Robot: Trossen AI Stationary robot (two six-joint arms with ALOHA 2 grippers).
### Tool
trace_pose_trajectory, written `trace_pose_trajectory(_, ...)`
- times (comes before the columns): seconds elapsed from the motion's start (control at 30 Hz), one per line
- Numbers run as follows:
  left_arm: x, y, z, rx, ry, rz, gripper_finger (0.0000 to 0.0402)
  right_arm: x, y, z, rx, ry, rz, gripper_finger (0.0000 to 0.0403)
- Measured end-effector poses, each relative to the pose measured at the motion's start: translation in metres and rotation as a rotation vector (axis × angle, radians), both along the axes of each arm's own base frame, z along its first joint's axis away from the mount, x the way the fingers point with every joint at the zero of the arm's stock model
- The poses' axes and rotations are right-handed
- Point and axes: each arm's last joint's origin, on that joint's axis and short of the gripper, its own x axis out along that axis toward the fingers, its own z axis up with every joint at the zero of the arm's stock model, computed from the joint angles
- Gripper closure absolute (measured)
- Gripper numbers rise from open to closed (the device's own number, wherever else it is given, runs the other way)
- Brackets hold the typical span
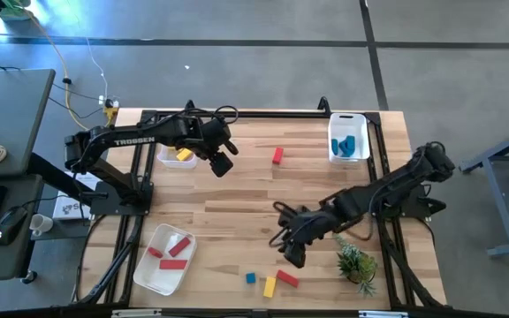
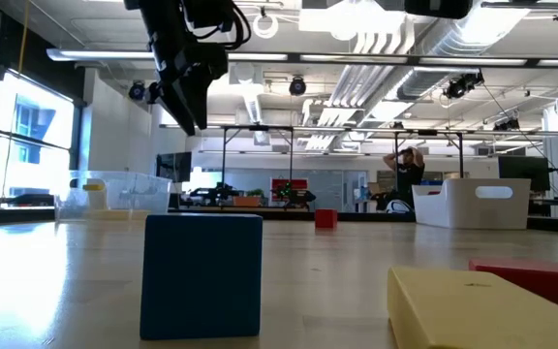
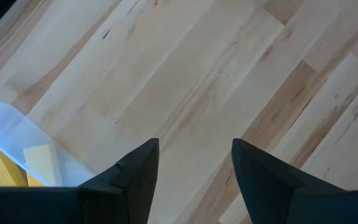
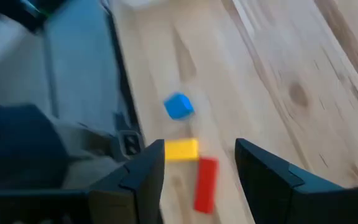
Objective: Sort & place blocks by color
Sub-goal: Put the red block into the bottom white bin
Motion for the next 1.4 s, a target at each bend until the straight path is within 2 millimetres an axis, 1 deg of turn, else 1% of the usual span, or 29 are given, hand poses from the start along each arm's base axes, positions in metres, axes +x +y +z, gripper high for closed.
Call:
trace_pose_trajectory(0.1, 0.000, 0.000, 0.000, 0.004, 0.002, -0.008, 0.0213, 0.008, 0.012, -0.009, -0.059, 0.075, 0.049, 0.0222)
trace_pose_trajectory(0.3, 0.000, 0.000, 0.000, 0.006, 0.004, -0.009, 0.0213, 0.018, 0.038, -0.038, -0.150, 0.227, 0.129, 0.0222)
trace_pose_trajectory(0.43, 0.000, 0.000, 0.000, 0.006, 0.004, -0.009, 0.0213, 0.022, 0.054, -0.058, -0.160, 0.283, 0.131, 0.0222)
trace_pose_trajectory(0.6, 0.000, 0.000, 0.000, 0.005, 0.004, -0.009, 0.0213, 0.021, 0.071, -0.079, -0.165, 0.335, 0.115, 0.0222)
trace_pose_trajectory(0.73, 0.000, 0.000, 0.000, 0.005, 0.004, -0.009, 0.0213, 0.019, 0.085, -0.091, -0.178, 0.321, 0.098, 0.0222)
trace_pose_trajectory(0.93, 0.000, 0.000, 0.000, 0.005, 0.004, -0.009, 0.0213, 0.019, 0.107, -0.108, -0.222, 0.252, 0.105, 0.0222)
trace_pose_trajectory(1.1, 0.000, 0.000, 0.000, 0.004, 0.006, -0.009, 0.0213, 0.016, 0.116, -0.121, -0.252, 0.256, 0.099, 0.0222)
trace_pose_trajectory(1.4, 0.000, 0.000, 0.000, 0.004, 0.007, -0.010, 0.0213, 0.018, 0.117, -0.143, -0.258, 0.315, 0.029, 0.0222)
